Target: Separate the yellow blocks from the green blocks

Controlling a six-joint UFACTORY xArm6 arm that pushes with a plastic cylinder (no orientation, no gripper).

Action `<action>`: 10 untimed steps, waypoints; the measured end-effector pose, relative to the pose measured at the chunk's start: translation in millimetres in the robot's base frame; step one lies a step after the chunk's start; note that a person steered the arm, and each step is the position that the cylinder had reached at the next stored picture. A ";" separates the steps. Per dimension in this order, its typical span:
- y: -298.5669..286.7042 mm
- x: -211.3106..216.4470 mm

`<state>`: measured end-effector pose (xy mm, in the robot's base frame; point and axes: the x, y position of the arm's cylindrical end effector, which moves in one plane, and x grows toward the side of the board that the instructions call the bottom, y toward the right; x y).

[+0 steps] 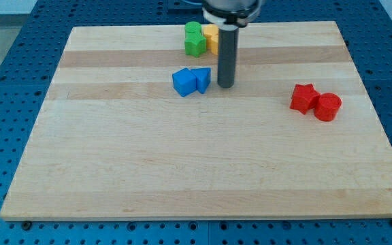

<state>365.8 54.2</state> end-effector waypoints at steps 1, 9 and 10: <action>24.6 -26.9; -82.4 -160.3; -88.9 -158.4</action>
<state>207.4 -34.6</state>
